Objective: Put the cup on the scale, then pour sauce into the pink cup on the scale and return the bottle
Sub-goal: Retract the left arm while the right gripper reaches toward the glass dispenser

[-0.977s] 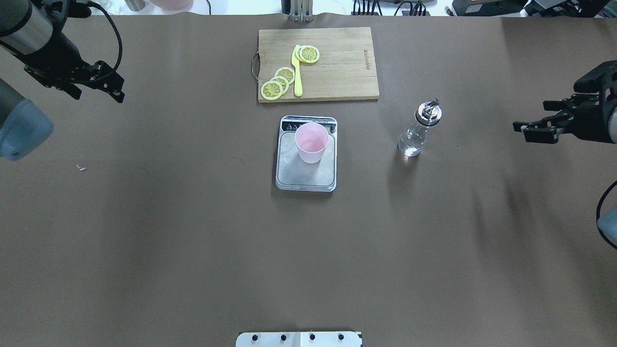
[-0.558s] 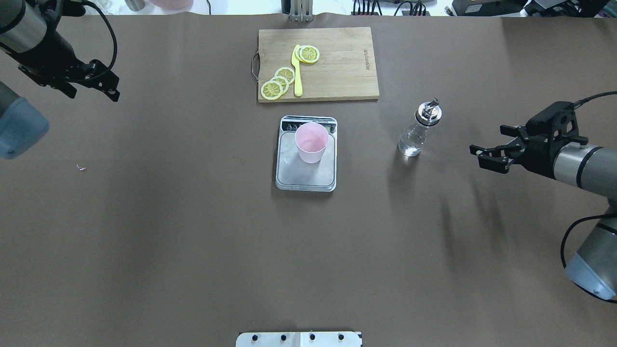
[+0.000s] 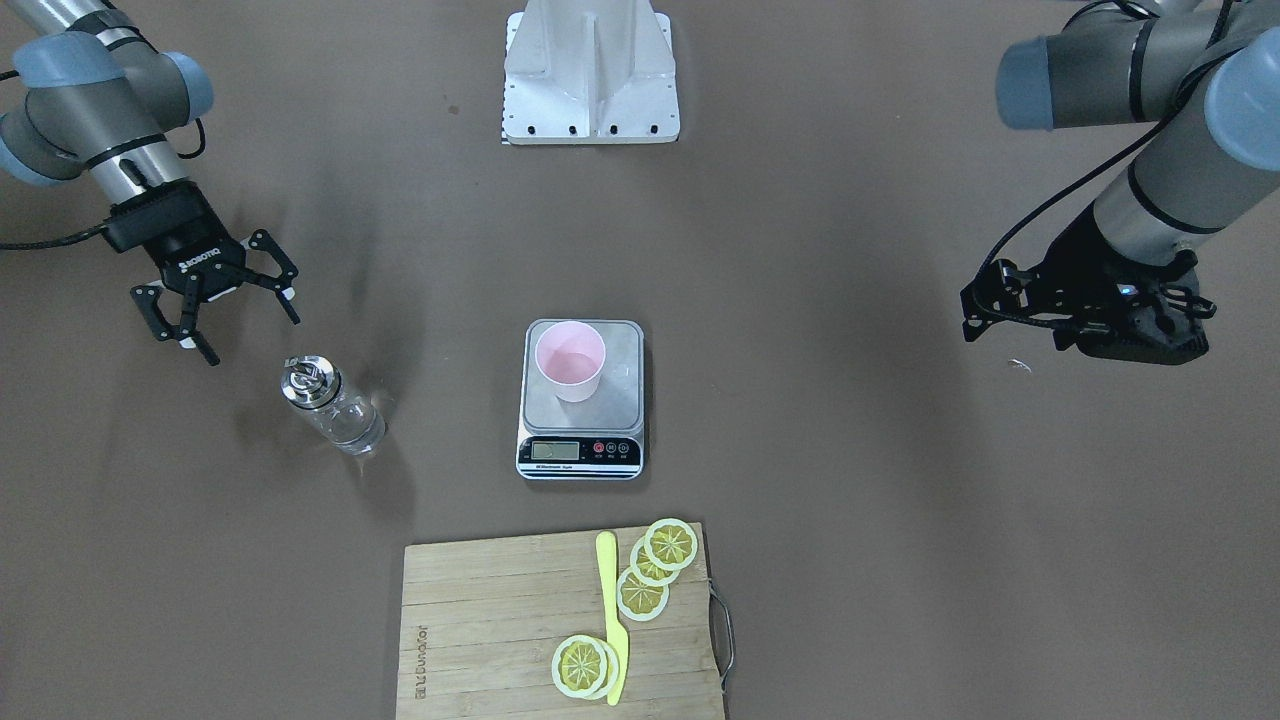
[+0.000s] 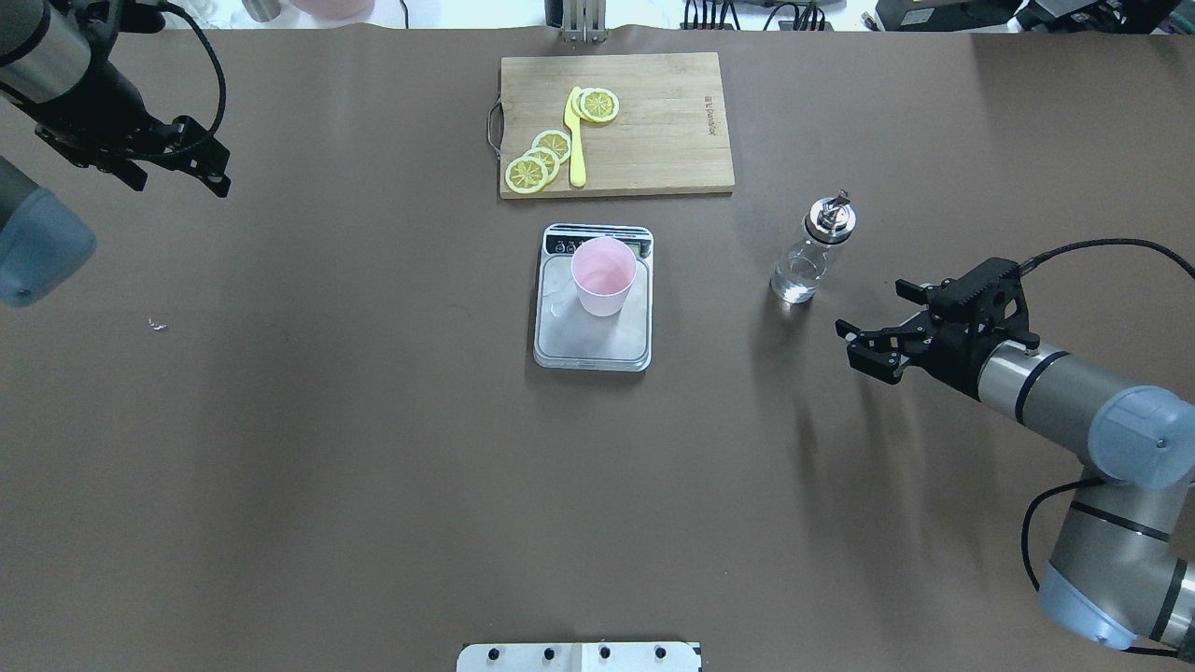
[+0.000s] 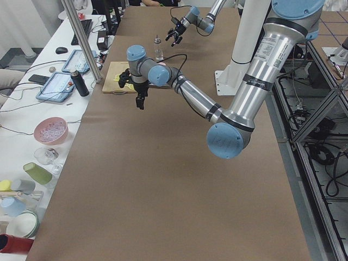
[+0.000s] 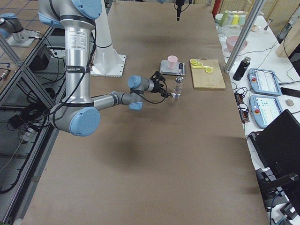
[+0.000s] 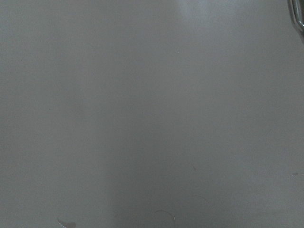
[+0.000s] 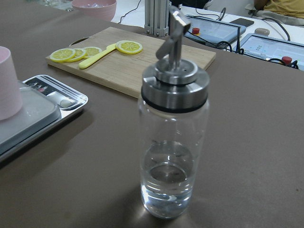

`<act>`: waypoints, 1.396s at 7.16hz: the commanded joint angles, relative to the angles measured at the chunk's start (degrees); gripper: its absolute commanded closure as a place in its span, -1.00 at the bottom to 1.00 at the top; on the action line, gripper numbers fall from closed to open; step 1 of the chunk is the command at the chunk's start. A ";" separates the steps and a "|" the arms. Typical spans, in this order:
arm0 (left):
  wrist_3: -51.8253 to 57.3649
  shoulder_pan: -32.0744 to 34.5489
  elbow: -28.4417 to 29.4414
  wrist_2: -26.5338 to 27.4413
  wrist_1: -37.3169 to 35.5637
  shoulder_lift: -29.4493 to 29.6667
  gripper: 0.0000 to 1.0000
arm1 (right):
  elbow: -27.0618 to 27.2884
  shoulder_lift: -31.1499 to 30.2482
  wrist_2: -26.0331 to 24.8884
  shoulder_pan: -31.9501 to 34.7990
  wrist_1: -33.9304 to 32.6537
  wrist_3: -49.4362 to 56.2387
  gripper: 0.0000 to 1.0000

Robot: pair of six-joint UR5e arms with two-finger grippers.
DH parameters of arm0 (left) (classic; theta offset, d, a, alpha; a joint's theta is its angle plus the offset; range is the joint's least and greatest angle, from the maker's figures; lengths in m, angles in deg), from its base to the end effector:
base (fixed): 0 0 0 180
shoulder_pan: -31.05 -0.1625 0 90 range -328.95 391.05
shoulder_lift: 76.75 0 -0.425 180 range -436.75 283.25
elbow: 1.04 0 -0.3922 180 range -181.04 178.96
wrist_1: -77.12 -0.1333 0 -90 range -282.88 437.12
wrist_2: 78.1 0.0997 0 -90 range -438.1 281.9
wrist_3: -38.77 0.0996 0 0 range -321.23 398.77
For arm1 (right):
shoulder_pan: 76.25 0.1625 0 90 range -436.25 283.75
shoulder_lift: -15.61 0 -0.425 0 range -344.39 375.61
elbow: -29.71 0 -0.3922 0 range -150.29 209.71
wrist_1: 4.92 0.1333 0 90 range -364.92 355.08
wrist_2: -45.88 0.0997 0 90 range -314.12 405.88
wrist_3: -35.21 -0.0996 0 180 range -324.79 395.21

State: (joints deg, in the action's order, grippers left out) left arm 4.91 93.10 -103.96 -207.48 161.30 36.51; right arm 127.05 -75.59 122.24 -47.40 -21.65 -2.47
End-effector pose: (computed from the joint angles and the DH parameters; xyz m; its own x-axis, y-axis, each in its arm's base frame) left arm 0.2237 -0.5711 0.3375 0.6675 0.1114 -0.7362 -0.0391 0.9926 0.1147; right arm -0.3575 -0.3759 0.4652 0.6302 -0.5309 0.5665 -0.2833 0.5221 0.8044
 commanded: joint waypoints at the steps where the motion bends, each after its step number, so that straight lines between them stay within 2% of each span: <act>1: 0.03 0.00 0.09 0.00 0.02 0.04 -0.96 | -4.32 4.51 -1.48 -1.17 0.12 0.14 -0.91; 2: 0.03 0.00 0.18 0.00 0.02 0.04 -0.96 | -6.10 5.84 -1.40 -1.08 0.38 0.23 -0.90; 8: 0.03 -0.09 0.27 0.09 0.02 0.21 -0.96 | -7.34 6.81 -1.49 1.47 0.12 0.15 -0.86; 10: -0.06 -0.09 0.27 0.09 0.02 0.21 -0.96 | -11.29 9.89 -2.19 1.47 0.64 0.14 -0.86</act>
State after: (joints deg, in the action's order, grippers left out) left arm 4.87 93.04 -103.70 -207.39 161.32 36.70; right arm 117.62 -67.19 120.33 -45.94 -21.24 -2.24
